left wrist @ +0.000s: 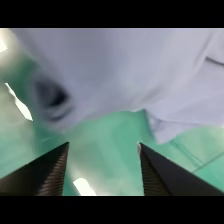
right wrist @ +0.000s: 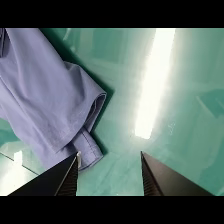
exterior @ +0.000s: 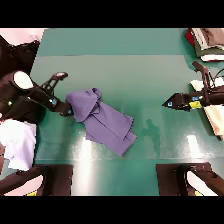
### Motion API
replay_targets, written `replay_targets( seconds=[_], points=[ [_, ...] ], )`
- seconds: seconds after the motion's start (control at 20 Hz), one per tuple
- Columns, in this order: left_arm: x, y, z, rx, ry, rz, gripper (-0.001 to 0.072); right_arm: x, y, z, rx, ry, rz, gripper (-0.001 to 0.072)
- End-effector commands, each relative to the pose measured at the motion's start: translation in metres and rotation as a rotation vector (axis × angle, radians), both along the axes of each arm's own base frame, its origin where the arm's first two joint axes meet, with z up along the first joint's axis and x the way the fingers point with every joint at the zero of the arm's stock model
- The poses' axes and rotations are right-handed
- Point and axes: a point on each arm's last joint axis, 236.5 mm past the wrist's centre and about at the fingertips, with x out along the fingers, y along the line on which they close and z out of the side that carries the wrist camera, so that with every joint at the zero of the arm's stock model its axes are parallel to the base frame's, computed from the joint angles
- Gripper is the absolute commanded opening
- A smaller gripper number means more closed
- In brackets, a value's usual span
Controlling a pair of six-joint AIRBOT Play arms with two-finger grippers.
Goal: Fold the shirts.
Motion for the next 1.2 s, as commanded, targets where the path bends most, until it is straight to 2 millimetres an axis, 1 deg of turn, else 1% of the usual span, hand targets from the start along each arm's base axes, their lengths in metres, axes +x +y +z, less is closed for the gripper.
replay_targets(
  seconds=[0.0, 0.1, 0.25, 0.35, 0.5, 0.55, 0.6, 0.7, 0.8, 0.9, 1.0, 1.15],
  points=[
    [-0.014, -0.020, -0.023, -0.109, 0.050, 0.052, 0.0522, 0.003, 0.000, 0.000, 0.000, -0.009, -0.007, 0.0450],
    [-0.003, -0.020, -0.034, -0.122, 0.028, 0.138, 0.0523, 0.005, -0.001, 0.000, 0.000, -0.016, -0.012, 0.0450],
    [0.010, -0.018, -0.042, -0.126, -0.008, 0.224, 0.0523, 0.006, -0.001, 0.001, -0.001, -0.021, -0.016, 0.0450],
    [0.017, -0.022, -0.041, -0.153, -0.021, 0.251, 0.0523, 0.007, -0.001, 0.001, -0.001, -0.024, -0.018, 0.0450],
    [0.033, -0.023, -0.037, -0.175, -0.074, 0.296, 0.0519, 0.008, -0.001, 0.001, 0.000, -0.025, -0.022, 0.0450],
    [0.037, -0.023, -0.036, -0.181, -0.080, 0.314, 0.0461, 0.007, -0.001, 0.001, 0.000, -0.024, -0.022, 0.0449],
    [0.039, -0.024, -0.038, -0.189, -0.074, 0.328, 0.0337, 0.007, -0.001, 0.001, 0.001, -0.021, -0.027, 0.0450],
    [0.038, -0.027, -0.046, -0.197, -0.040, 0.337, 0.0032, 0.007, -0.001, 0.001, 0.002, -0.018, -0.028, 0.0450],
    [0.036, -0.028, -0.047, -0.196, -0.031, 0.334, 0.0024, 0.005, -0.001, 0.000, 0.005, -0.007, -0.028, 0.0449],
    [0.033, -0.026, -0.036, -0.183, -0.044, 0.297, 0.0024, 0.002, 0.004, -0.001, 0.016, 0.026, -0.047, 0.0448],
    [0.030, -0.021, -0.007, -0.152, -0.097, 0.228, 0.0024, -0.012, 0.023, -0.011, 0.022, 0.056, -0.021, 0.0449],
    [0.028, -0.011, 0.038, -0.111, -0.204, 0.163, 0.0026, -0.047, 0.060, -0.052, 0.035, 0.160, -0.011, 0.0449]
  ],
)
